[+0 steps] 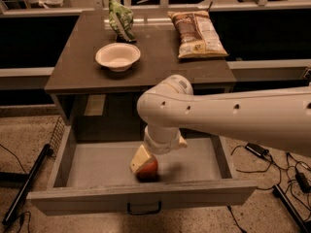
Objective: Pick apple from top drawer and place on counter
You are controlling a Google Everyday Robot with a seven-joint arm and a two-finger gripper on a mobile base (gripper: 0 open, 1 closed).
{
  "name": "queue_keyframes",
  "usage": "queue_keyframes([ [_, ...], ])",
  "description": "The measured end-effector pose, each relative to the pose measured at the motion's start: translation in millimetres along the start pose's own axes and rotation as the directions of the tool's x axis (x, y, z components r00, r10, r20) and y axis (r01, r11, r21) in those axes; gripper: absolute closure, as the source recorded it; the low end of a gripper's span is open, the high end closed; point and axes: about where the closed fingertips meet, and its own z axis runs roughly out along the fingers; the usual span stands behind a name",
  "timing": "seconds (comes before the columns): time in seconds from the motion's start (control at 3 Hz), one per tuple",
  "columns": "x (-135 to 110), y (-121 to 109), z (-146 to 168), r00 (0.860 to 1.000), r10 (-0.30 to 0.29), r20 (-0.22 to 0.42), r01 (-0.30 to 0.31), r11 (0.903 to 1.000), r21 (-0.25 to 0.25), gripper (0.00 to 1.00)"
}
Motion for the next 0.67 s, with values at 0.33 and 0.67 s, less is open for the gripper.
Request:
queue_keyframes([
  [0.33, -10, 3, 44, 0.975, 0.22, -0.013, -0.221, 0.975, -0.026, 0.0],
  [0.67, -20, 12, 60, 0.945, 0.326, -0.025, -0.327, 0.9434, -0.058, 0.0],
])
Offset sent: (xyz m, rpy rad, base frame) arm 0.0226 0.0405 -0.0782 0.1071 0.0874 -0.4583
